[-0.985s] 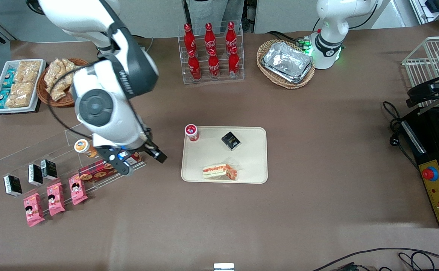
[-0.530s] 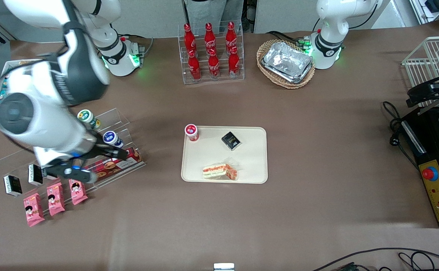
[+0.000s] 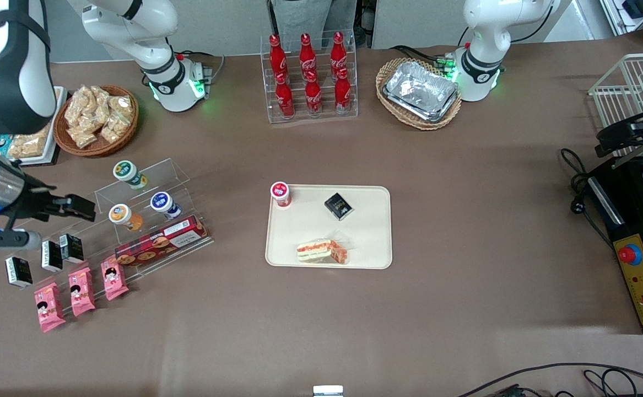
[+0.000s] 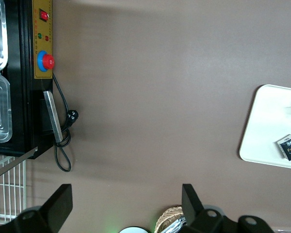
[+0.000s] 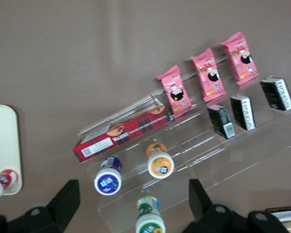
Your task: Place sandwich on tray
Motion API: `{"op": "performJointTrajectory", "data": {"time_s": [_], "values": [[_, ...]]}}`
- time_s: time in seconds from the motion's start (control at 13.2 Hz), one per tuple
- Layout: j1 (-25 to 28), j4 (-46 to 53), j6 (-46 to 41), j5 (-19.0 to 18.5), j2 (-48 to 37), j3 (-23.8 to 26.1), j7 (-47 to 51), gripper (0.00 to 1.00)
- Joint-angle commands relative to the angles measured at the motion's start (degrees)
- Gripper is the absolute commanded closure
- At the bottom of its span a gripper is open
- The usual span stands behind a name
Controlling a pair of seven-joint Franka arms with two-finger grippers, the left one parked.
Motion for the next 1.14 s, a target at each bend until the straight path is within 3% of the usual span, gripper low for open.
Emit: {"op": "performJointTrajectory", "data": {"time_s": [0.0,0.38,0.61,1.06], "values": [[-6.47,-12.51,5.40,-3.21,-10.18,7.02,-0.72,0.00],[-6.30,-14.12,5.67,-2.07,-12.31,4.39,-3.27,0.00],[-5.77,-13.50,5.58,3.11,-11.87,1.23,-3.45,0.00],[-5.77,-13.59,4.35,3.38,-11.78,0.43,-3.45,0.00]]}}
